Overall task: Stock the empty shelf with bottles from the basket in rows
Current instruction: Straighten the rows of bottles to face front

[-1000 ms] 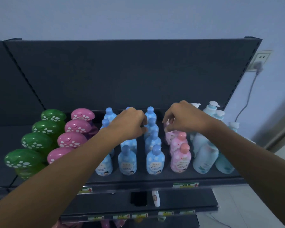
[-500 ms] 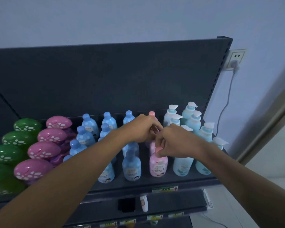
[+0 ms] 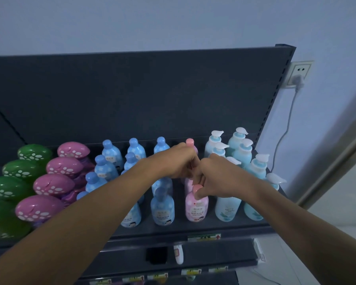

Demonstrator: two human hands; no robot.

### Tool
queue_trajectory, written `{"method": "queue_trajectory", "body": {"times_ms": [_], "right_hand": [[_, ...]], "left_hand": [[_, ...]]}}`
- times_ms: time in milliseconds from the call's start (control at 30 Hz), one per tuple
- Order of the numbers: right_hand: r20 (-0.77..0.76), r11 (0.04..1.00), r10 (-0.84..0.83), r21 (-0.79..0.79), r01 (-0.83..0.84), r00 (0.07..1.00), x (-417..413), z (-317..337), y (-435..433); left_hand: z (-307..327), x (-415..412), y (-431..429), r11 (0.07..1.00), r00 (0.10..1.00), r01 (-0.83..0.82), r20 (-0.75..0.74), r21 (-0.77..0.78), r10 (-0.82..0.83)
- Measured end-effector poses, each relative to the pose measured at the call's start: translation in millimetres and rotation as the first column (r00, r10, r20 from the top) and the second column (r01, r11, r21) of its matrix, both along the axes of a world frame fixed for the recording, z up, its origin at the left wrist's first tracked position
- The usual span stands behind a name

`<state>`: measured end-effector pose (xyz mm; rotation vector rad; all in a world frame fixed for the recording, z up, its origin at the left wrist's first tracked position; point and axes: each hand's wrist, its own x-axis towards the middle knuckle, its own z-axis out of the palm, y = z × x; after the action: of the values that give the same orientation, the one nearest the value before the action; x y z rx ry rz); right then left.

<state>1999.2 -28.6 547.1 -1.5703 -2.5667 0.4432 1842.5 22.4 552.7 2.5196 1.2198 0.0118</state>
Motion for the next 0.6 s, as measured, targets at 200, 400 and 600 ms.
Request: {"method": "queue_trajectory", "body": {"times_ms": [200, 400, 600], "right_hand": [[0.011, 1.0, -0.001, 0.014, 0.001, 1.0, -1.7, 2.2, -1.0], [0.011, 0.999, -0.001, -0.033, 0.001, 1.0, -1.2, 6.3, -0.1], [-0.015, 0.993, -0.111, 0.031, 0.111, 0.994, 13.5, 13.6, 33.6]], "left_hand": [[-2.1, -1.9, 2.5, 0.999, 1.0, 0.028, -0.004, 0.023, -0.028], [-12.9, -6.9, 10.5, 0.999, 0.998, 0.02, 0.058, -0.03, -0.018], [-7.7, -20.2, 36.4, 0.998, 0.988, -0.064, 0.137, -0.003, 0.064]]}}
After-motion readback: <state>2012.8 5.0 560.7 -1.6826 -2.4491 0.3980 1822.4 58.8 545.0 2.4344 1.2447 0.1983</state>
